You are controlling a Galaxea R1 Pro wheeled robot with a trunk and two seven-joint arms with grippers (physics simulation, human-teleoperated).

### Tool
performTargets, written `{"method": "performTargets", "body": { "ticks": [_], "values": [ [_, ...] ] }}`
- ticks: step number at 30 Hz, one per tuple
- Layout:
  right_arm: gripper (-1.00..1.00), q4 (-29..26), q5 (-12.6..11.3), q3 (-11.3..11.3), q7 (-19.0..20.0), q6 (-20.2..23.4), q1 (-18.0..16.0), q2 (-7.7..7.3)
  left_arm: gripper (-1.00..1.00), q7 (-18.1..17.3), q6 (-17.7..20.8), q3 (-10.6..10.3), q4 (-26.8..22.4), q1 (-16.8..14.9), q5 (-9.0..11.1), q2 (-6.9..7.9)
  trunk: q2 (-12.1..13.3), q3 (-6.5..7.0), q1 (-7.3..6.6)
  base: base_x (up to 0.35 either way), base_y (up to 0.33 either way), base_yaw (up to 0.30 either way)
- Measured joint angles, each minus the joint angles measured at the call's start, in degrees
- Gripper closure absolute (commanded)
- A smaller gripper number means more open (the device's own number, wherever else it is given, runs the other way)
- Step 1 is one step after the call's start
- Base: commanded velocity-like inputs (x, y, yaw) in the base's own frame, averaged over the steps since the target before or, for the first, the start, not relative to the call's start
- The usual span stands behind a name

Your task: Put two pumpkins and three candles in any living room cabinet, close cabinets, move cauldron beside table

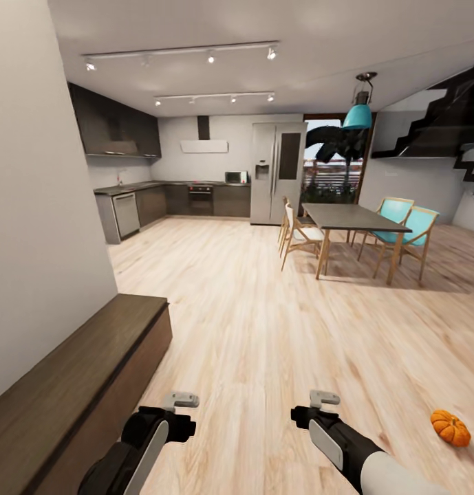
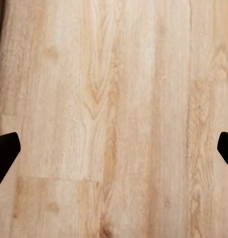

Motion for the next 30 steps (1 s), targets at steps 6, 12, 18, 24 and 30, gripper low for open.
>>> {"method": "performTargets", "body": {
  "ticks": [6, 12, 18, 24, 30],
  "values": [
    [-1.00, 0.00, 0.22, 0.02, -0.03, -0.11, -0.02, 0.01, -1.00, -0.12, 0.00, 0.00, 0.00, 0.00, 0.00, 0.00, 0.00, 0.01, 0.00, 0.336, -0.001, -0.009],
    [-1.00, -0.24, 0.22, -0.04, -0.15, -0.27, -0.04, 0.03, -1.00, -0.24, 0.00, 0.00, 0.00, 0.00, 0.00, 0.00, 0.00, 0.00, 0.00, 0.336, 0.000, -0.001],
    [-1.00, -0.21, 0.03, -0.08, -0.05, 0.05, -0.04, 0.06, -1.00, -0.26, 0.00, 0.00, -0.01, 0.00, 0.00, 0.00, 0.00, -0.44, 0.00, 0.336, 0.000, 0.000],
    [-1.00, -0.12, -0.14, -0.11, -0.04, 0.13, -0.02, 0.06, -1.00, -0.26, 0.00, 0.00, 0.00, 0.00, 0.00, 0.00, 0.00, -1.00, 0.00, 0.336, 0.000, 0.000],
    [-1.00, -0.09, -0.17, -0.09, -0.03, 0.13, -0.06, 0.06, -1.00, -0.26, 0.00, -0.02, -0.01, 0.00, 0.00, 0.00, 0.00, -1.57, 0.00, 0.336, 0.000, 0.000]
  ]
}}
